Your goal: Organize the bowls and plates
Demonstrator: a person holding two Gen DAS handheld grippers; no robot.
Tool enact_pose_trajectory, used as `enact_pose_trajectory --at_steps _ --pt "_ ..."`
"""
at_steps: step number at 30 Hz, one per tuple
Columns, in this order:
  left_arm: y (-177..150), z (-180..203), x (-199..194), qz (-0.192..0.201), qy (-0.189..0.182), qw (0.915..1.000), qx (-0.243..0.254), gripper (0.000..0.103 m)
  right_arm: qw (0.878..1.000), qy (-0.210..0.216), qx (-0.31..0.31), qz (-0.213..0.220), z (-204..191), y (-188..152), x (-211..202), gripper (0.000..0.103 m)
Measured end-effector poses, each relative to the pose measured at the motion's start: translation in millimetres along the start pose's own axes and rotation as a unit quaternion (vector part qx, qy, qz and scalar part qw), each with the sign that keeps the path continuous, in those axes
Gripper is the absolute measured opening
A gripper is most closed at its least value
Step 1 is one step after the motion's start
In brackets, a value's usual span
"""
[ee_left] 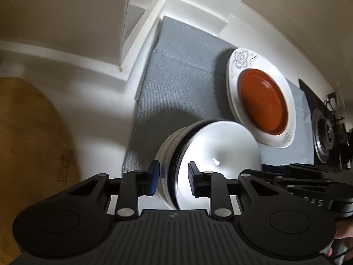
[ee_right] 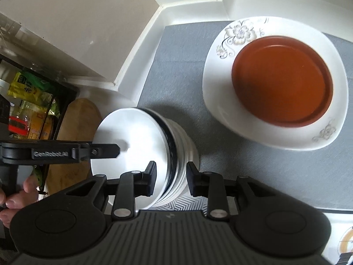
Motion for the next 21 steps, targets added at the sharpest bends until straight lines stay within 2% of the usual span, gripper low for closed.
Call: enact_pose_trajectory --at_steps 7,9,10,12,14,17,19,21 --pt "5 -1 -4 0.012 0.022 0.9995 0.018 0.032 0.999 0.003 0.024 0.022 6 7 -5 0.034" --pt "7 -5 -2 0.009 0.010 0.9998 0.016 0.032 0.999 0.002 0.020 0.030 7 10 -7 0.034" --pt "8 -10 2 0.006 0.005 0.9999 0.013 0.035 0.999 0.000 0.017 0.034 7 11 -8 0.034" --pt "9 -22 10 -0.008 -0.009 0.9998 -0.017 0.039 0.999 0.000 0.020 0.032 10 12 -5 0.029" --pt "8 -30 14 -0.017 -0.027 0.9989 -0.035 0.039 0.999 0.018 0.042 0.023 16 10 0 0.028" --pt "6 -33 18 -0.016 -0.029 0.9991 -0.028 0.043 0.997 0.033 0.063 0.020 21 7 3 0.028" --pt "5 -37 23 -0.020 -0.032 0.9986 -0.037 0.046 0.997 0.034 0.065 0.022 20 6 3 0.029" --pt "5 -41 29 -0.027 -0.047 0.9971 -0.053 0.049 0.997 0.028 0.068 0.018 21 6 4 0.038"
Point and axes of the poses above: each gripper's, at about its wrist camera, not at the fingertips, and x roughly the way its jaws point, z to its right, y to its top, the point moved 4 cm from there along x, roughly the way its jaws point, and after that the axes turned 14 degrees about -y, right-handed, at the moved point
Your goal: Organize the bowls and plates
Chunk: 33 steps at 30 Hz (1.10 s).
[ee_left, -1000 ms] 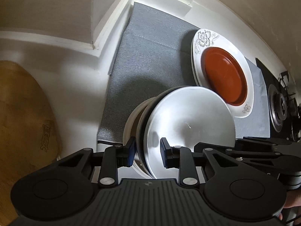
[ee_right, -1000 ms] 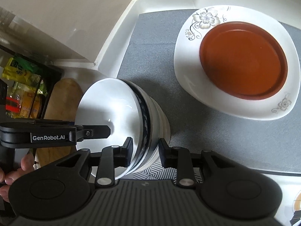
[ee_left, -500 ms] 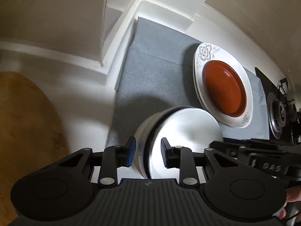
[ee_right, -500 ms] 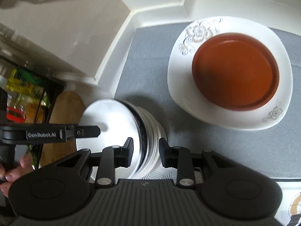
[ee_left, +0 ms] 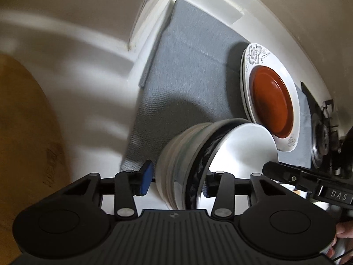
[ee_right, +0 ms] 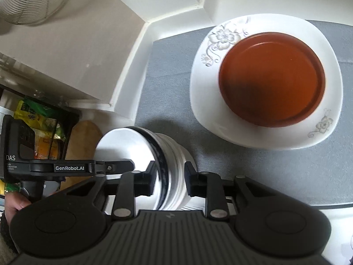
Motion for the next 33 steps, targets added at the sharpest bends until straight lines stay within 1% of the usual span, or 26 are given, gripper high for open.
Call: enact_pose_trajectory --at_steps 2,3,4,5,6,7,9,10,11,12,14,17,19,23,26,28,33 --pt "0 -3 2 0.001 0.003 1.0000 -0.007 0.062 1.000 -0.001 0.006 -0.005 3 -1 3 0.044" --pt "-1 -5 3 0.001 0.008 0.9999 -0.009 0.067 1.000 0.000 0.011 -0.005 5 -2 4 0.047" --pt "-1 -7 5 -0.001 0.015 0.9998 -0.014 0.075 1.000 0.003 0.018 -0.001 8 -4 5 0.050" --pt "-1 -10 6 0.000 0.017 0.9996 -0.022 0.078 1.000 0.010 0.026 0.001 10 -6 8 0.051" --pt "-3 -12 6 0.001 0.013 0.9995 -0.030 0.078 0.999 0.016 0.036 -0.003 13 -9 12 0.052" --pt "-4 -12 7 0.002 0.006 0.9994 -0.033 0.075 0.998 0.024 0.049 -0.011 17 -12 17 0.052" --pt "-7 -7 6 0.006 -0.004 0.9997 -0.021 0.063 0.996 0.046 0.076 -0.026 22 -19 27 0.052" --pt "-8 -3 6 0.007 -0.008 0.9999 -0.012 0.053 0.994 0.057 0.089 -0.035 23 -22 33 0.053" --pt "-9 2 6 0.007 -0.010 0.9999 -0.004 0.048 0.992 0.067 0.101 -0.044 23 -24 39 0.055" --pt "-11 6 6 0.007 -0.004 0.9999 0.006 0.048 0.990 0.076 0.107 -0.053 24 -27 45 0.058" --pt "-13 8 6 0.009 0.002 0.9998 0.016 0.046 0.988 0.083 0.112 -0.060 24 -32 52 0.060" --pt "-15 9 3 0.012 -0.002 0.9998 0.016 0.040 0.989 0.088 0.110 -0.050 25 -36 50 0.056" --pt "-17 7 1 0.009 -0.006 0.9998 0.015 0.038 0.991 0.082 0.097 -0.043 22 -36 47 0.053" --pt "-19 12 4 -0.001 0.000 0.9996 0.028 0.038 0.992 0.076 0.094 -0.038 19 -34 42 0.048" --pt "-22 12 3 -0.004 0.003 0.9995 0.032 0.038 0.993 0.075 0.084 -0.033 19 -31 35 0.041" --pt "-24 12 4 -0.010 0.001 0.9996 0.027 0.038 0.992 0.078 0.090 -0.036 23 -29 30 0.040" --pt "-31 10 -1 -0.012 0.000 0.9997 0.021 0.038 0.991 0.083 0.091 -0.043 25 -32 27 0.041"
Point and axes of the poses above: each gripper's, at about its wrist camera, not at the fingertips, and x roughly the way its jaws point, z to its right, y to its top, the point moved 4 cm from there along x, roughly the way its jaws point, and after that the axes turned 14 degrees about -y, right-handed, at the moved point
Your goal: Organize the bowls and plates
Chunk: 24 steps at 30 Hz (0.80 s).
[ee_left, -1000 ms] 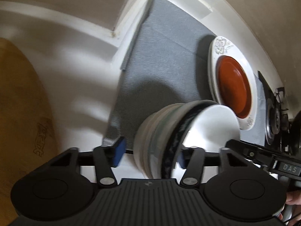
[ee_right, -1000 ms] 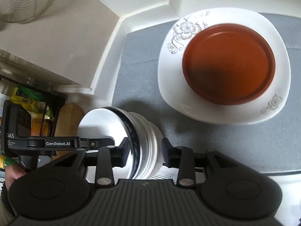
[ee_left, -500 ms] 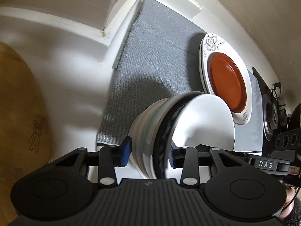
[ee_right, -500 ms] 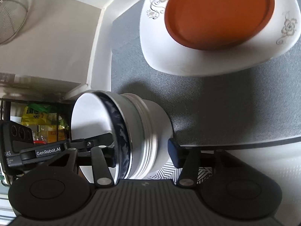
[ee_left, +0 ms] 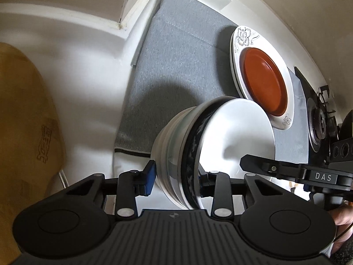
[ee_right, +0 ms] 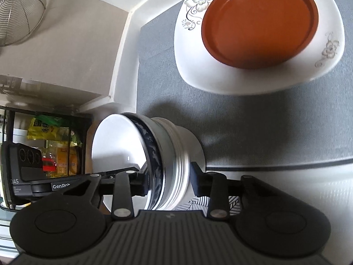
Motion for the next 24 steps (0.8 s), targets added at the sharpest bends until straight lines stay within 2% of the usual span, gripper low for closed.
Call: enact_pose_trajectory --at_steps 6,20,24 --pt "-1 9 4 -0.001 0.013 0.9998 0.012 0.039 1.000 -0.004 0.001 0.002 2 -2 -4 0.041" --pt "6 33 7 -0.002 0.002 0.9996 0.030 0.040 0.999 -0.024 -0.009 0.037 7 1 -35 0.041" --pt "8 45 5 0.005 0.013 0.9988 0.047 0.040 0.998 -0.025 -0.010 0.050 4 2 -48 0.041"
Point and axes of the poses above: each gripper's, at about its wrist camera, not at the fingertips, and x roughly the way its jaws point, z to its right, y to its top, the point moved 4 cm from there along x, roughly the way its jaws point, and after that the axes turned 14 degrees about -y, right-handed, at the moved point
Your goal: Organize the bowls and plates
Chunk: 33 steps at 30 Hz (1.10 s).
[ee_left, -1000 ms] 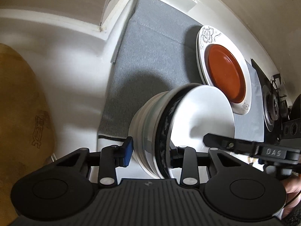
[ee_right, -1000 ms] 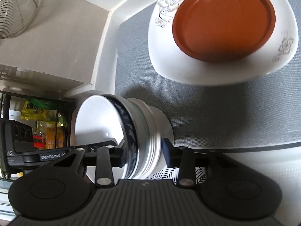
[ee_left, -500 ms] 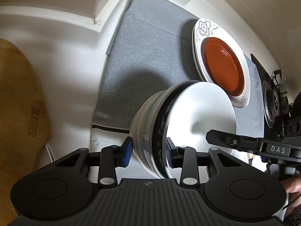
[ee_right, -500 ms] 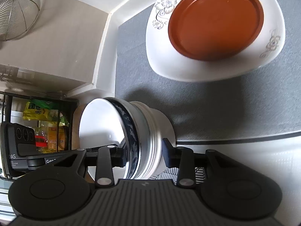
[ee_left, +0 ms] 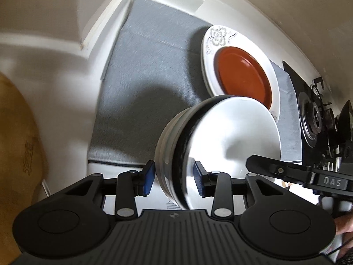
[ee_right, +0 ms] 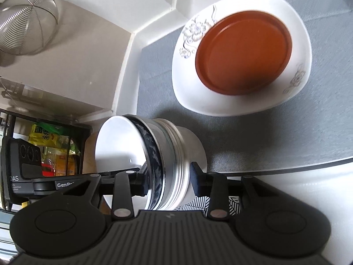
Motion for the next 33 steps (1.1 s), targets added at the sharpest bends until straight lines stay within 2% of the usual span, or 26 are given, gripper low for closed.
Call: enact_pose_trajectory --at_steps 1,2,3,4,5,8,11,15,21,23,26,29,31,33 --pt "1 3 0 0.001 0.006 1.0000 0.006 0.033 1.000 0.002 -0.002 0.004 0 0 -4 0.041" --pt "2 7 0 0.002 0.008 0.9999 0.011 0.035 1.000 0.006 -0.003 0.010 0 1 -8 0.040" --pt "4 7 1 0.002 0.019 0.9997 0.011 0.034 1.000 0.012 -0.003 0.016 0 3 -13 0.033" --pt "5 4 2 0.004 0.020 0.9998 0.001 0.032 1.000 0.009 -0.005 0.023 0 5 -17 0.021" --pt "6 -1 2 0.008 0.005 0.9999 -0.013 0.031 1.000 -0.002 -0.011 0.027 1 7 -19 0.021" --pt "10 -5 6 0.007 -0.010 0.9999 -0.012 0.031 0.999 0.004 -0.018 0.030 5 14 -18 0.022" --pt "6 -2 17 -0.020 -0.034 0.9989 -0.024 0.033 1.000 0.000 0.005 0.029 17 19 -15 0.022" --pt "-1 9 22 -0.020 -0.024 0.9995 -0.002 0.035 0.999 -0.019 0.008 0.026 26 15 -10 0.023" --pt "-1 0 20 -0.027 -0.048 0.9981 -0.029 0.036 1.000 -0.025 0.009 0.017 30 1 -7 0.028" --pt "4 -1 10 -0.016 -0.053 0.9979 -0.032 0.035 0.999 -0.029 0.010 0.030 28 0 -13 0.029" --pt "16 7 -13 0.010 -0.076 0.9970 -0.010 0.035 0.999 -0.027 0.004 0.041 25 4 -20 0.032" --pt "30 18 -28 0.043 -0.055 0.9971 0.030 0.033 0.998 -0.033 0.004 0.045 26 7 -20 0.035" --pt "34 13 -24 0.038 -0.033 0.9983 0.028 0.033 0.998 -0.032 0.016 0.043 29 8 -19 0.036" --pt "33 6 -19 0.025 -0.052 0.9983 0.008 0.033 0.998 -0.034 0.023 0.040 31 7 -17 0.037"
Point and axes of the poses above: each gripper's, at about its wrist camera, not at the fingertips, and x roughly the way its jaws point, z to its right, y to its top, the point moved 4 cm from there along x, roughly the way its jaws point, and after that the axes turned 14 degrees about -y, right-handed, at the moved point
